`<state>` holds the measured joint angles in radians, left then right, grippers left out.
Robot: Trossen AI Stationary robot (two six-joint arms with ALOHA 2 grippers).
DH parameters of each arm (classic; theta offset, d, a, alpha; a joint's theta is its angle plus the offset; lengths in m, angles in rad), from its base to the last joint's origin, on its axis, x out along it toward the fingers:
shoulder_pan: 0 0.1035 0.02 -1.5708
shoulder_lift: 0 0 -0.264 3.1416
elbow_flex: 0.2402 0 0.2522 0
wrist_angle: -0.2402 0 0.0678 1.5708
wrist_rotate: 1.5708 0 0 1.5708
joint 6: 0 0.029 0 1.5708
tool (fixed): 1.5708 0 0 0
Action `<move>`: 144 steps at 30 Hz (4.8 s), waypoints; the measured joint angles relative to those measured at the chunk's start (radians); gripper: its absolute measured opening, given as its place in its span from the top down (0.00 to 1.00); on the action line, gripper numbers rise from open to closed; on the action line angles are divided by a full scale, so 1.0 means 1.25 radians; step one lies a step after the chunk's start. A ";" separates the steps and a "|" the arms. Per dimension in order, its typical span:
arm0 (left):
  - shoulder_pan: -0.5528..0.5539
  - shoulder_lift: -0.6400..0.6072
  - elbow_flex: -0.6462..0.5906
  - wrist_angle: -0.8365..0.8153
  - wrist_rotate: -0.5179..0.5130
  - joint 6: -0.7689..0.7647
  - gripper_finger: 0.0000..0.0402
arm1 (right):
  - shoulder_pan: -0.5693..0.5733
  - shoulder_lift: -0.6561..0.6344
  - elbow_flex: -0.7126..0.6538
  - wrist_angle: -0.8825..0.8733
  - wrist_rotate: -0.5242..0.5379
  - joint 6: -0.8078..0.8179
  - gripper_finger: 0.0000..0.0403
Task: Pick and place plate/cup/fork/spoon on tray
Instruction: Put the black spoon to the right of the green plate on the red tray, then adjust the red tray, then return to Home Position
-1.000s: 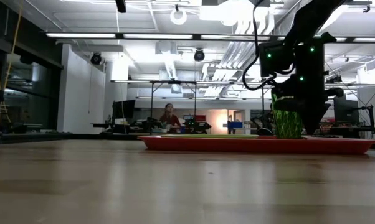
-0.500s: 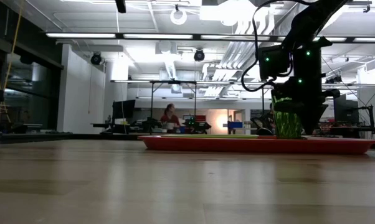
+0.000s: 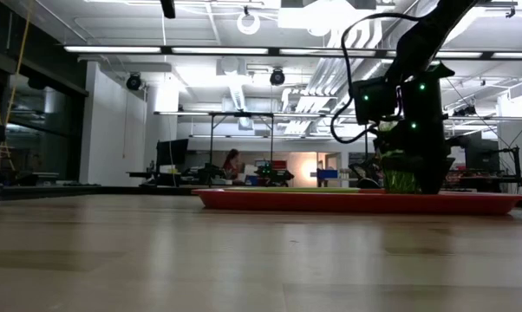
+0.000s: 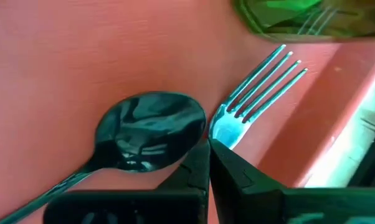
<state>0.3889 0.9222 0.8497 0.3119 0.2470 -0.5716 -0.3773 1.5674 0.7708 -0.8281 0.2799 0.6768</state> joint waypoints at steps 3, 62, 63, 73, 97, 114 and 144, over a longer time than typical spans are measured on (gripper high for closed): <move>0.000 0.000 0.000 0.000 0.000 0.000 1.00 | 0.003 0.002 0.000 0.012 0.002 0.005 1.00; 0.023 0.157 -0.001 -0.398 -0.083 0.147 1.00 | 0.526 -0.360 -0.138 0.094 -0.311 0.327 1.00; 0.023 0.159 -0.001 -0.390 -0.083 0.147 1.00 | 0.532 -0.341 -0.139 0.079 -0.305 0.335 1.00; 0.024 0.163 -0.001 -0.334 -0.083 0.146 1.00 | 0.531 -0.220 -0.139 0.046 -0.232 0.339 1.00; 0.023 0.114 0.001 -0.151 0.067 0.081 1.00 | 0.415 -0.224 -0.139 -0.060 -0.117 0.289 1.00; 0.008 -0.002 0.000 -0.237 0.071 0.082 1.00 | 0.481 -0.305 -0.138 -0.086 -0.253 0.180 1.00; -0.189 -0.305 -0.382 0.018 -0.148 0.025 1.00 | 0.491 -0.597 -0.136 0.768 0.001 0.011 1.00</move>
<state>0.1526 0.5405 0.3724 0.3342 0.0617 -0.5402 0.2359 0.8214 0.6008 0.1324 0.2818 0.6909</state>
